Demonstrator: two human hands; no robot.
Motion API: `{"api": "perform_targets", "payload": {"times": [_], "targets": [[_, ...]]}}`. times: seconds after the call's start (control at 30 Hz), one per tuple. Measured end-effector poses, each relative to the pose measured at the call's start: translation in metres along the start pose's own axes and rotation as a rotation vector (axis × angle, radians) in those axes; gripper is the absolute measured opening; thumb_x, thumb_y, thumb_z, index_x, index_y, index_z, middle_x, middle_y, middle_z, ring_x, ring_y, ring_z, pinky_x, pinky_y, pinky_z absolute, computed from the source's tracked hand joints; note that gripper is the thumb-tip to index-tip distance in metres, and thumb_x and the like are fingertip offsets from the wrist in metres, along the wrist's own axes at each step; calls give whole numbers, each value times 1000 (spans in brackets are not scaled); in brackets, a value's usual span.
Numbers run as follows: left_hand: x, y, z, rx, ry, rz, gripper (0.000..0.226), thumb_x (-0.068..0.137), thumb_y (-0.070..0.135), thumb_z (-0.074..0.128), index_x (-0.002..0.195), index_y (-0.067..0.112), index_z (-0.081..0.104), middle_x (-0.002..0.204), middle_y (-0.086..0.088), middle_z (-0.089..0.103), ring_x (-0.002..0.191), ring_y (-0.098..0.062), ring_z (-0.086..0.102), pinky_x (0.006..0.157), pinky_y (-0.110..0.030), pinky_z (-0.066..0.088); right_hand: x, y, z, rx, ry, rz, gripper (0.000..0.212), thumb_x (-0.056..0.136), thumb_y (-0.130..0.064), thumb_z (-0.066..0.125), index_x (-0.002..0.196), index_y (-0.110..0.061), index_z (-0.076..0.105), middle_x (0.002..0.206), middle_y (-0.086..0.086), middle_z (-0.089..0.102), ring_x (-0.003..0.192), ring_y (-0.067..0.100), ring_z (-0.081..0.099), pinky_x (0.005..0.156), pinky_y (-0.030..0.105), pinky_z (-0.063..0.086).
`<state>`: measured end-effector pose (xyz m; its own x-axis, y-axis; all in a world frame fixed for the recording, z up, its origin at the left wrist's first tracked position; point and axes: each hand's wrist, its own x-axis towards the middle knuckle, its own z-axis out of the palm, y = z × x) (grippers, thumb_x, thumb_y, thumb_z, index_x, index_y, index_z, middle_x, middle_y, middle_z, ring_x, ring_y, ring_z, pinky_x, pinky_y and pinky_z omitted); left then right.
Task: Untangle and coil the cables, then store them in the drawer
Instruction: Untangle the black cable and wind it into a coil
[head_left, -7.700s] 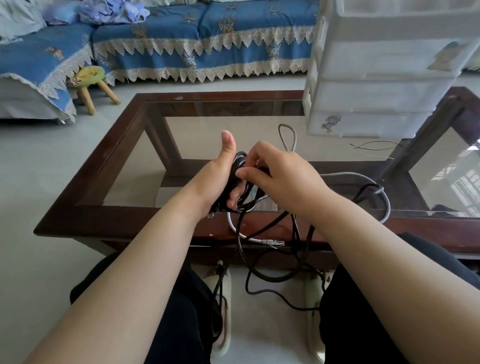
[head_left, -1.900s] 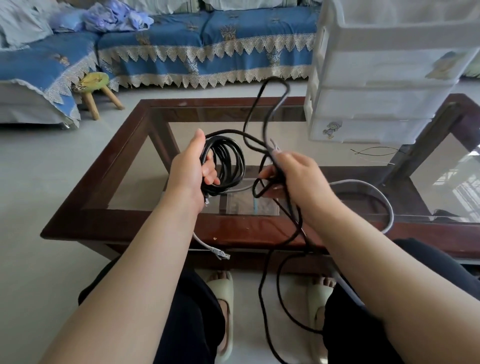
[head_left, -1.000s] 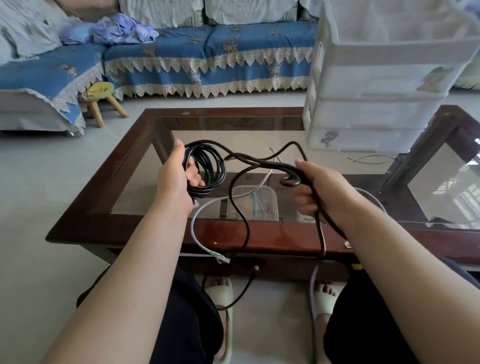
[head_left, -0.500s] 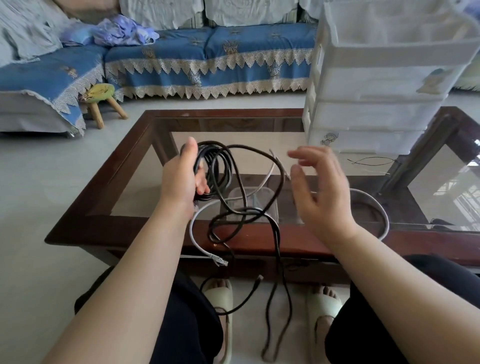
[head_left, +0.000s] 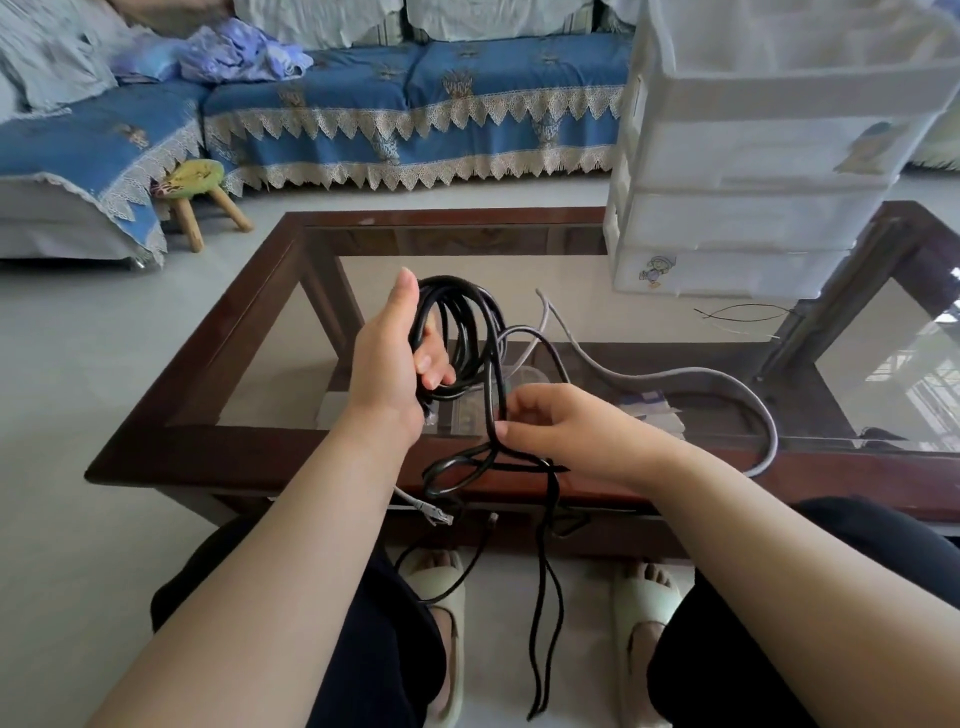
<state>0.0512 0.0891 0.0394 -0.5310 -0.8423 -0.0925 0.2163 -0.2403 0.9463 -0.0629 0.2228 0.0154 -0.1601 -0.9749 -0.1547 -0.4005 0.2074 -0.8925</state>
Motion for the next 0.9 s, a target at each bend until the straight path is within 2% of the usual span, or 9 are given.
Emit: {"api": "perform_targets", "payload": {"times": [0.13,0.23,0.3,0.43,0.53,0.63,0.7,0.83,0.9], "targets": [[2,4,-2,-98,107,-37,51,96,57,43,92,12,66,44,5,27,40,-11,26,48,-24,37,-12,-9,-10,341,-244,62,9,94,-13,50,100,-5,53,86,10,65,66,17,61,69,29,49],[10,8,-13,-237,206,-69,52,95,57,45,65,17,56,44,6,29,39,-10,27,45,-22,36,-18,-12,-15,272,-326,-15,33,103,-29,36,81,-10,52,77,14,66,50,22,44,59,32,40],[16,11,-20,-299,264,-83,51,96,57,45,61,19,46,44,7,32,38,-9,29,44,-22,35,-21,-10,-16,267,-308,-66,37,101,-38,39,77,-11,51,73,8,64,50,20,37,56,31,34],[20,8,-26,-309,352,-126,48,95,57,46,66,19,46,44,8,36,37,-8,32,45,-20,37,-23,-10,-13,152,63,-115,31,77,-39,73,82,-11,60,60,-15,43,55,4,39,53,15,31],[21,7,-28,-280,411,-134,46,95,57,46,70,18,47,45,7,38,37,-8,34,45,-20,39,-20,-15,-8,292,371,-197,34,72,-41,73,58,-18,52,56,-9,35,54,7,33,51,19,26],[22,5,-29,-247,430,-147,46,94,58,46,71,19,48,45,7,40,38,-9,35,47,-20,40,-19,-17,-16,439,472,-190,39,76,-40,70,52,-20,47,46,-8,39,46,8,36,46,17,29],[23,2,-26,-224,422,-155,47,94,57,47,68,19,46,45,7,39,38,-9,34,45,-20,39,-19,-16,-21,410,447,-208,40,84,-41,64,58,-14,52,49,-5,50,48,8,43,50,16,35],[21,-4,-12,13,416,-42,49,96,56,46,65,18,43,44,7,35,37,-10,33,44,-23,37,-17,-16,-15,247,270,-180,31,98,-29,47,84,-14,70,85,-4,73,84,8,64,84,21,48],[15,-7,-3,205,407,118,49,98,50,45,62,18,40,44,7,36,37,-9,34,39,-20,33,-16,-20,-13,275,148,-121,28,98,-27,47,84,-13,68,79,-4,72,81,5,65,83,16,48]]}}
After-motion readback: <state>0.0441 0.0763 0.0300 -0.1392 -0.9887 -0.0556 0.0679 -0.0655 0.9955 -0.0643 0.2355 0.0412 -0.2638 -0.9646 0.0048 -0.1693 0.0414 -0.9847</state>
